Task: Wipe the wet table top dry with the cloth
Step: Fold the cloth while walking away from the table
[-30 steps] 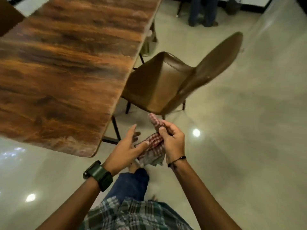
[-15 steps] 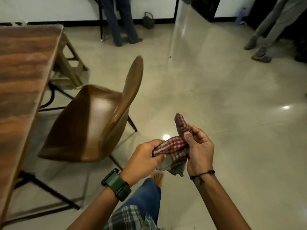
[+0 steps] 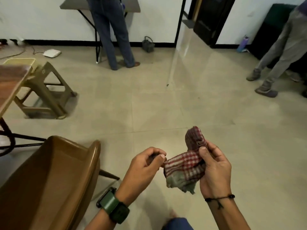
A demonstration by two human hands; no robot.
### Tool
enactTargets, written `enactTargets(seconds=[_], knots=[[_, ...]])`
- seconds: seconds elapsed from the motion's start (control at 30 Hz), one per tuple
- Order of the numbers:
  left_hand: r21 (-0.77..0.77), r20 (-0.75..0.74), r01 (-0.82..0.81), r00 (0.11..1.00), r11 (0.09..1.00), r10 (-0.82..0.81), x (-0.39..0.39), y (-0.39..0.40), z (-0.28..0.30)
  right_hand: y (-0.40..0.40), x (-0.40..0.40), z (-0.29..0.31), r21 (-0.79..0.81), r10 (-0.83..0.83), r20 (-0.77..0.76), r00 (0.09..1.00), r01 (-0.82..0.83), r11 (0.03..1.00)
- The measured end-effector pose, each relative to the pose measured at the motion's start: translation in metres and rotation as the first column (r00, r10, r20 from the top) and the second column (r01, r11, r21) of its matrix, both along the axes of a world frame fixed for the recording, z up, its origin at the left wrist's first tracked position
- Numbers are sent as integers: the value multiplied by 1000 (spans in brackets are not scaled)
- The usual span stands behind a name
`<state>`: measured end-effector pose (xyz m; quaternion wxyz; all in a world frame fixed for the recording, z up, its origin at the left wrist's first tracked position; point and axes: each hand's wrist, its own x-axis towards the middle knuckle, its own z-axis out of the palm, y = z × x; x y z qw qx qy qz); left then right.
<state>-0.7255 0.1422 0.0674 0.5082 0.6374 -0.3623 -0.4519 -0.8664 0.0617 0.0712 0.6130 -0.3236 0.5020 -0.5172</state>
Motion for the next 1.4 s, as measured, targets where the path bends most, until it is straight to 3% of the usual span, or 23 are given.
enactTargets(seconds=[0.2,0.37,0.67,0.97,1.4], knots=[[70,8,-218,976,974,218,43,-129,-17,-152,52,-9,42,156,62,986,-158,986],[35,31,-389,921,921,388,104,-223,-2,-269,131,2,35,338,77,938,-341,939],[7,-58,-767,640,642,766,273,-318,-15,-403,335,-12,97,623,100,776,-631,770],[5,-89,-895,443,445,892,486,-386,-13,-482,579,-4,109,751,40,660,-750,653],[-38,-27,-986,165,164,986,779,-420,-16,-507,941,-15,5,948,40,317,-948,317]])
